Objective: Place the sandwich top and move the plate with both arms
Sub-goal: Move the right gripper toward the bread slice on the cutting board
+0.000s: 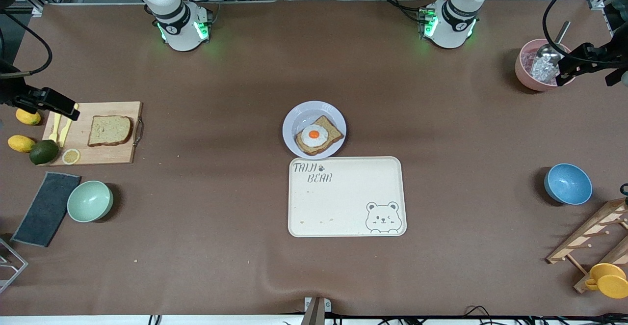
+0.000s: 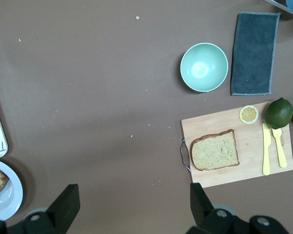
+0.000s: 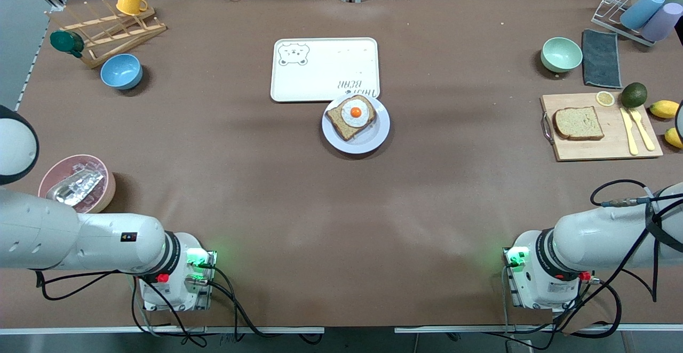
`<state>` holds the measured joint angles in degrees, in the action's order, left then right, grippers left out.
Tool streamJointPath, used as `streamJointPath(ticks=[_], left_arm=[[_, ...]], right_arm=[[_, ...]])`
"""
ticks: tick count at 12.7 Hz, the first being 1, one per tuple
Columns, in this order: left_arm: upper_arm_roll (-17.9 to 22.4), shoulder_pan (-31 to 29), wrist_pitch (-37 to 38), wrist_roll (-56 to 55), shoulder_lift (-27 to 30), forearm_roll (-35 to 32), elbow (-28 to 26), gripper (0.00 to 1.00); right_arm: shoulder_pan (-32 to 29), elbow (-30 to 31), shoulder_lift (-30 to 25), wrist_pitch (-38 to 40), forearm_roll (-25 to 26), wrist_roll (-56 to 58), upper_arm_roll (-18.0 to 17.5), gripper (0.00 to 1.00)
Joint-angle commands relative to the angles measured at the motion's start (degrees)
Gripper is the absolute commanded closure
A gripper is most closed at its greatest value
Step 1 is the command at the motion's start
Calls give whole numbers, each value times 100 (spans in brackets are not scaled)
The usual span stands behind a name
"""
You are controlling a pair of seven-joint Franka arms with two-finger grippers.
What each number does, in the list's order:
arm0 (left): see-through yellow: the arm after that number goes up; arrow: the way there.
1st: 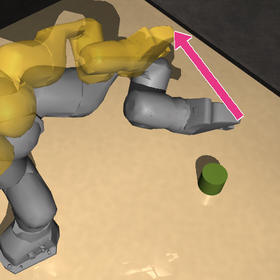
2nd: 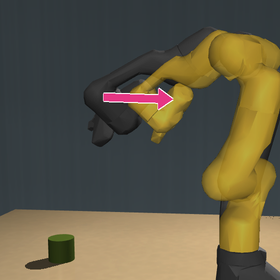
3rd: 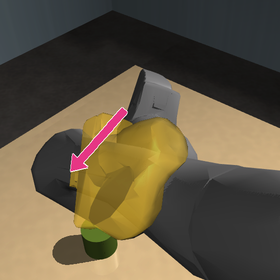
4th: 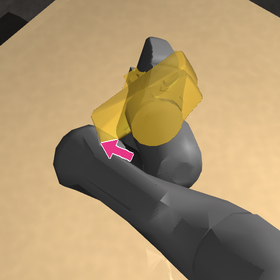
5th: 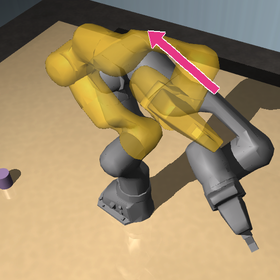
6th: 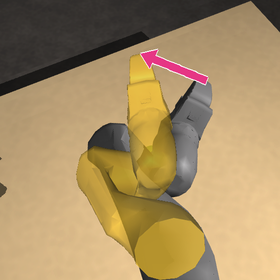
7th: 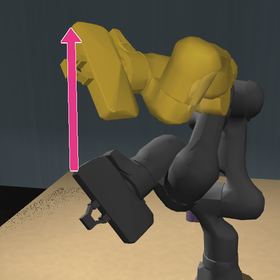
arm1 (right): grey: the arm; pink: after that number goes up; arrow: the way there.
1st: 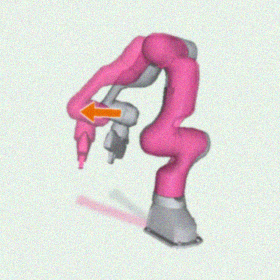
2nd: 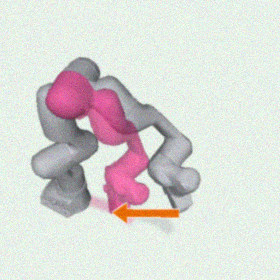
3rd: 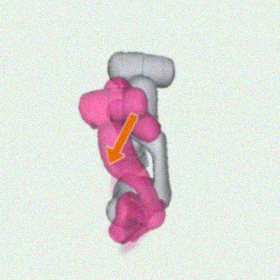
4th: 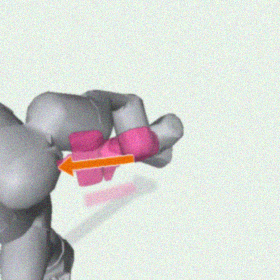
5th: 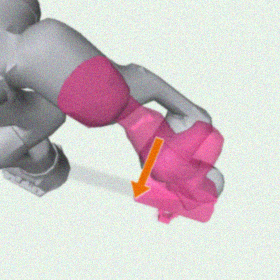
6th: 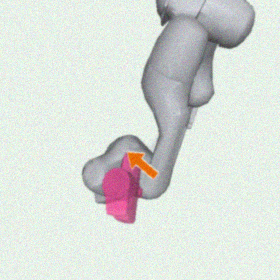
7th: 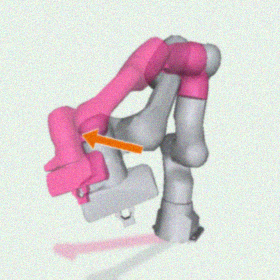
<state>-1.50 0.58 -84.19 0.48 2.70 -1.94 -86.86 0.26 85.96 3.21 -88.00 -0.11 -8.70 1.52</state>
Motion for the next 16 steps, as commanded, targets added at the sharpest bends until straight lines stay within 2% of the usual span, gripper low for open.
streamJointPath(ticks=[1,11,16], left_arm=[[9,4,-10,5,-77,106,152,0],[1,-32,43,-108,-68,124,134,0],[-8,-14,43,-303,-50,115,91,0]], right_arm=[[-17,-62,22,46,82,61,-38,0],[-87,122,110,249,64,306,-38,0],[-719,412,742,-347,64,1272,-20,0]])
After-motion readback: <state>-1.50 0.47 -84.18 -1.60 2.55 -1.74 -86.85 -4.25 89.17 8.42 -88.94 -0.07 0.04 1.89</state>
